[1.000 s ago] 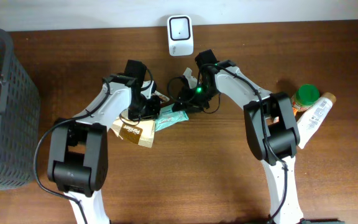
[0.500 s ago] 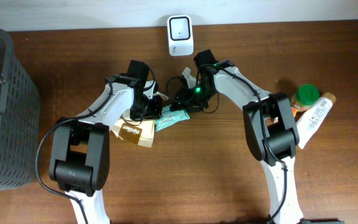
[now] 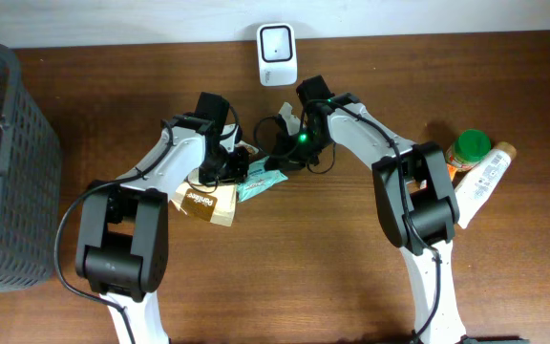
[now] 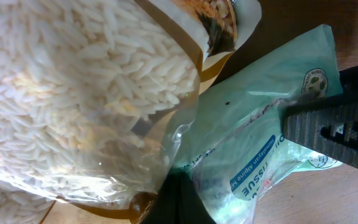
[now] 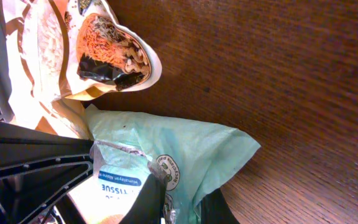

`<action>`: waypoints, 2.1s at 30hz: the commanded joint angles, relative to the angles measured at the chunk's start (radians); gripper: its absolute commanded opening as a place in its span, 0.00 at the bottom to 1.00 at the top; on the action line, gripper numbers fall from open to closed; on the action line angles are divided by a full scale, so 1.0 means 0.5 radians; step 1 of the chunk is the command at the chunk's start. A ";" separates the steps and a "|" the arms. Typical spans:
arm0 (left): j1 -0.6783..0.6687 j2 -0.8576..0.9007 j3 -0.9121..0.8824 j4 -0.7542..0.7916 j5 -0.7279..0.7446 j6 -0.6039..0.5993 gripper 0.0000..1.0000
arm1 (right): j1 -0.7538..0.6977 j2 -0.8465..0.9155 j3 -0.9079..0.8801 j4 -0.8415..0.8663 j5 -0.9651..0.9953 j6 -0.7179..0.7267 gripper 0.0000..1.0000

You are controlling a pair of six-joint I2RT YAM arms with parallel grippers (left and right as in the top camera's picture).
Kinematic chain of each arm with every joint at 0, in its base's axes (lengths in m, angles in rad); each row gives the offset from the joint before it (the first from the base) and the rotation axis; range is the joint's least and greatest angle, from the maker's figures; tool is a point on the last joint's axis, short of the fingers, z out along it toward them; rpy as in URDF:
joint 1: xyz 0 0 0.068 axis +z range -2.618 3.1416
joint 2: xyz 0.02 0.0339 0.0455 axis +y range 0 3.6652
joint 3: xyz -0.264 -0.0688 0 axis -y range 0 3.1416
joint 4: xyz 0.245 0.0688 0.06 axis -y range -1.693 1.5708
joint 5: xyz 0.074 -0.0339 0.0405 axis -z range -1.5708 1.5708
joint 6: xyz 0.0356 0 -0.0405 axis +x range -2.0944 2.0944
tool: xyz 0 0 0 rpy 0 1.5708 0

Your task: Scan the item barcode

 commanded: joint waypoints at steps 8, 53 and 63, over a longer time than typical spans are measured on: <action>0.105 -0.006 0.307 -0.328 0.158 0.181 0.43 | -0.043 -0.394 -0.051 -0.204 0.231 -0.129 0.04; 0.684 -0.040 0.326 -0.202 -0.157 0.141 0.99 | 0.944 -0.337 0.024 -0.774 2.261 0.338 0.38; 0.615 -0.037 0.291 -0.303 -0.150 0.169 0.99 | 0.497 -0.588 0.294 -0.826 1.552 0.095 0.40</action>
